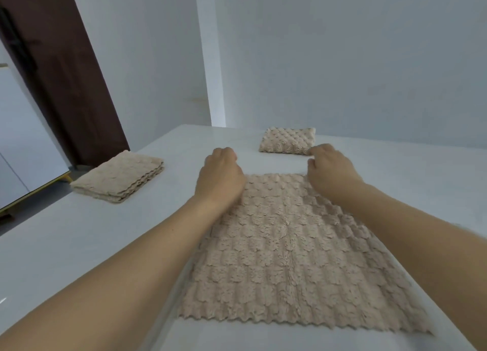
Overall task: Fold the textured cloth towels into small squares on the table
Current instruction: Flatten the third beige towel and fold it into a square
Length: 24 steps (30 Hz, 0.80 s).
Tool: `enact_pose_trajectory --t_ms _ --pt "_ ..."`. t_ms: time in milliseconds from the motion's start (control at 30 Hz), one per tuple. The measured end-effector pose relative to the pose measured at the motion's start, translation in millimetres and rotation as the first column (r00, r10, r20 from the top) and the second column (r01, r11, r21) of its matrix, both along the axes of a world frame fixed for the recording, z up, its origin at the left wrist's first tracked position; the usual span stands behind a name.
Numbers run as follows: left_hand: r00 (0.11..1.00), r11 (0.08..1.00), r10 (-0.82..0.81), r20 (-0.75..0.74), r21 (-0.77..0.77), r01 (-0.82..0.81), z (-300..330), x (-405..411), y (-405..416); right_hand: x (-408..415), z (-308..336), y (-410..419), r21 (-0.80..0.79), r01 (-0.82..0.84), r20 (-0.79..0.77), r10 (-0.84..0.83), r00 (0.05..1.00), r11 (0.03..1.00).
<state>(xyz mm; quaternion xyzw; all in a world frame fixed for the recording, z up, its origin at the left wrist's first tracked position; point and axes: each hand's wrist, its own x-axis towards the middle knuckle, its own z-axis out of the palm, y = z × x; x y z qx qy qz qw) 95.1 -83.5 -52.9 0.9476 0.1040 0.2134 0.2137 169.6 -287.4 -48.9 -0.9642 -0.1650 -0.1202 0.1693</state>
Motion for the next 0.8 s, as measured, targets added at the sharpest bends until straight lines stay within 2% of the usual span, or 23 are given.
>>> enact_pose_trajectory --t_ms 100,233,367,800 --pt "0.983 0.983 -0.181 -0.042 -0.042 0.180 -2 1 -19 -20 -7 12 -0.091 -0.117 -0.097 0.108 0.989 0.989" --pt "0.952 0.962 -0.269 -0.146 0.003 0.272 -12 2 -31 -26 -22 13 -0.177 -0.156 -0.209 0.118 0.971 0.972" --pt "0.909 0.946 -0.207 -0.362 0.164 0.280 -32 5 -25 -25 -33 10 -0.236 -0.138 -0.270 0.071 0.960 0.962" --pt "0.887 0.947 -0.159 -0.434 0.187 0.261 -32 8 -23 -24 -34 8 -0.237 -0.141 -0.280 0.071 0.957 0.961"
